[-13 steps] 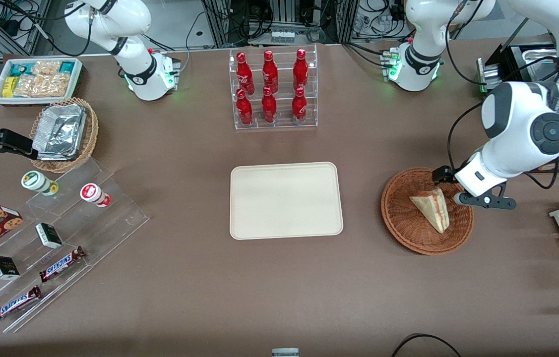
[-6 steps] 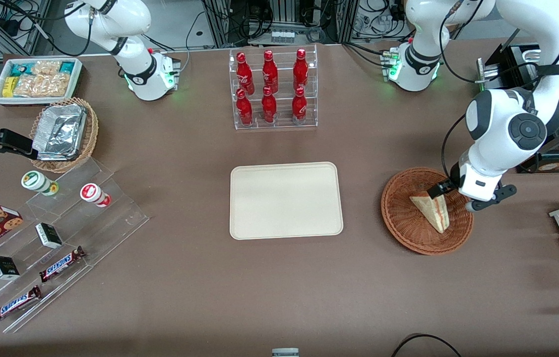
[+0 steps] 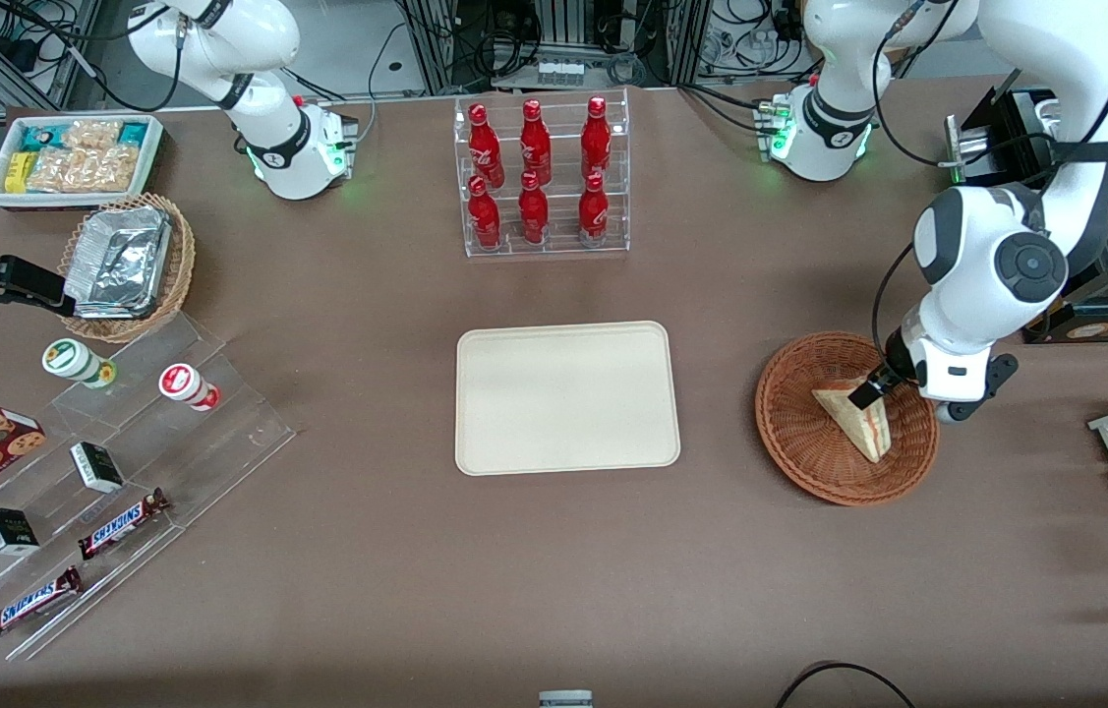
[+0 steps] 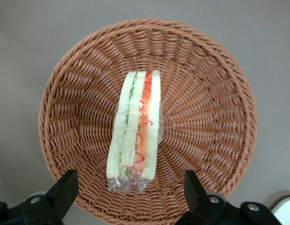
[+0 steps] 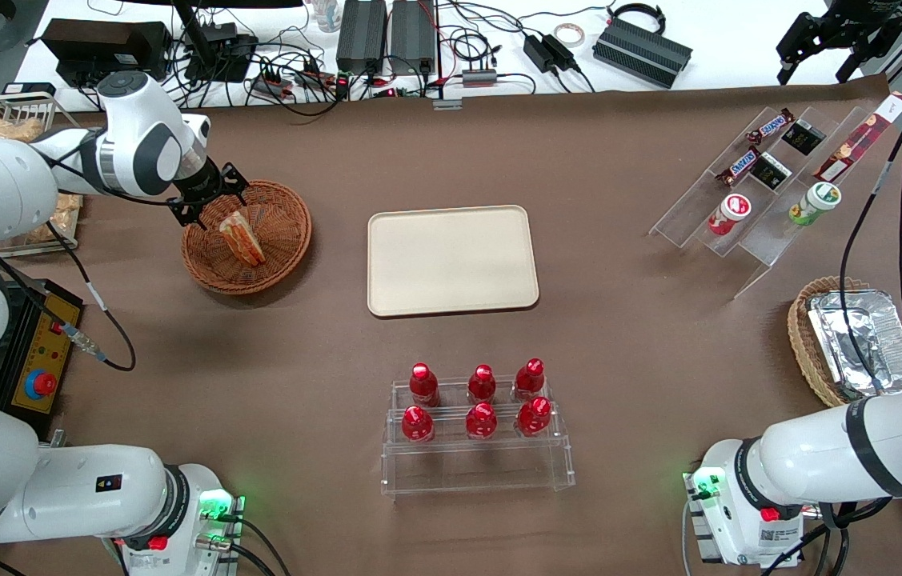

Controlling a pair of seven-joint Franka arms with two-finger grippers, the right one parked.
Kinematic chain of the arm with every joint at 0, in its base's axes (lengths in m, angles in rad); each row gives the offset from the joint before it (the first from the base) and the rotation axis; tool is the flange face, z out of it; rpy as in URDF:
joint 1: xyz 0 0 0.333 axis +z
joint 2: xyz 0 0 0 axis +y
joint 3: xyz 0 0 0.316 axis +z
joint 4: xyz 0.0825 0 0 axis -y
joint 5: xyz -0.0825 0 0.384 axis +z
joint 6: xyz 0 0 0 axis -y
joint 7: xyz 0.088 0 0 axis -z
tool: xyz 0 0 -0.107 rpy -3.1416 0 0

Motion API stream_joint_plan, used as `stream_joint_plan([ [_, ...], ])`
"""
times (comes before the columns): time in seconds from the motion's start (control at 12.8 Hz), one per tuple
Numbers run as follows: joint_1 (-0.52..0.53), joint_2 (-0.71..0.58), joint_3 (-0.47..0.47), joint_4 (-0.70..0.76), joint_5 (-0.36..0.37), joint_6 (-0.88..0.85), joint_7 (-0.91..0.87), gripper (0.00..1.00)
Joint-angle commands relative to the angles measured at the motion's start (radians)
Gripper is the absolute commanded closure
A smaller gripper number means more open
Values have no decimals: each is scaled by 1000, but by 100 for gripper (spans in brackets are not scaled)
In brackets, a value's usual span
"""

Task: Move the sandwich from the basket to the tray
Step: 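Lower the open left gripper around the sandwich and close it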

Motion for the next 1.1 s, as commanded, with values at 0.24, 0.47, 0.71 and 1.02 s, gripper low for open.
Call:
stream_joint_plan([
  [0.24, 3, 92, -3, -3, 9, 88, -9, 0],
  [0.47, 3, 97, -3, -1, 21, 94, -9, 60],
  [0.71, 3, 91, -1, -3, 23, 85, -9, 100],
  [1.02, -5, 5, -9, 116, 19, -172, -9, 100],
])
